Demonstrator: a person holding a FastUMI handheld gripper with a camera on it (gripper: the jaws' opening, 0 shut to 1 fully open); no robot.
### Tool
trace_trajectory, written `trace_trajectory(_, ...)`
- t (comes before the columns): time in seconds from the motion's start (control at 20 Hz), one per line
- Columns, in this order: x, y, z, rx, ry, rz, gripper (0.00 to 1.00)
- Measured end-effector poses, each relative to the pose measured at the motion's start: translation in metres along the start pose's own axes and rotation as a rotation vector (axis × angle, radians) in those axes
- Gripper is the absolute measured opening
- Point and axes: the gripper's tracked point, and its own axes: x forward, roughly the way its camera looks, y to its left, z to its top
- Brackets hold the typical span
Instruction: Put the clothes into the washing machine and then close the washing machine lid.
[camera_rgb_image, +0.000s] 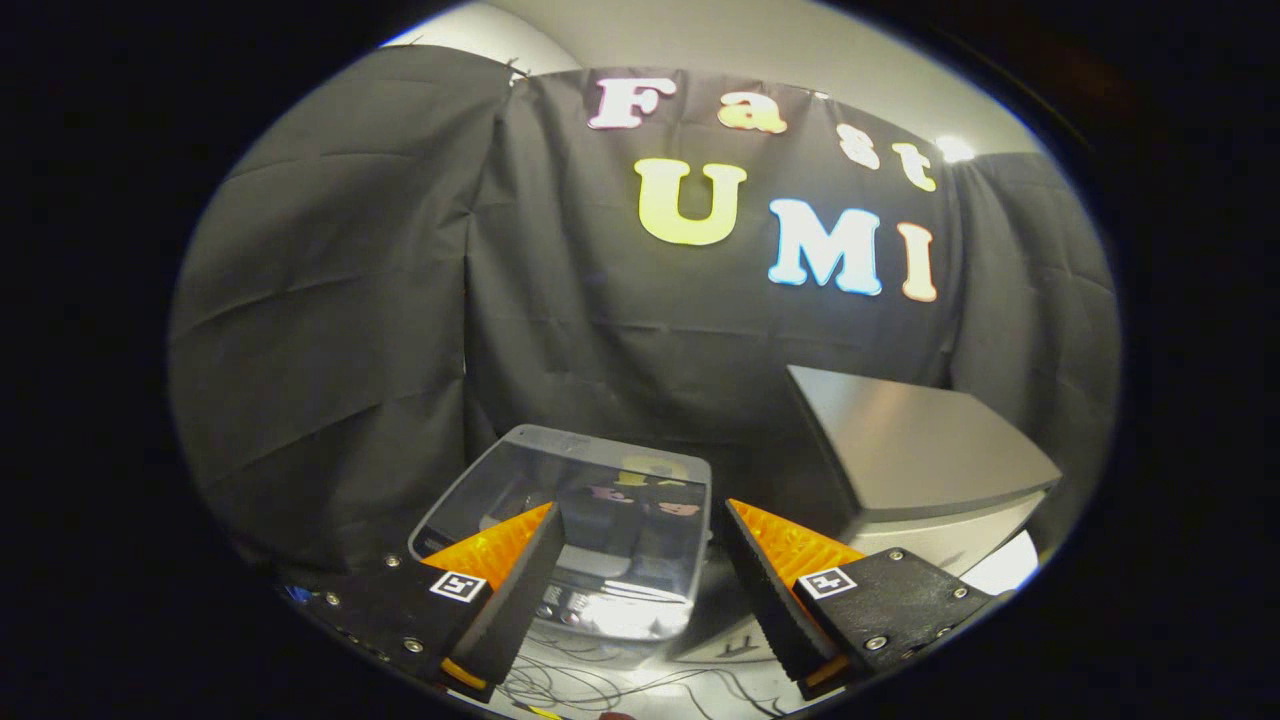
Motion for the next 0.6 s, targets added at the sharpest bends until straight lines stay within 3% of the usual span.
trace_trajectory(0.25, -0.111, -0.047, -0.022, 0.03, -0.042, 0.026, 0.98)
trace_trajectory(0.6, -0.21, -0.086, -0.031, 0.039, -0.127, -0.014, 0.98)
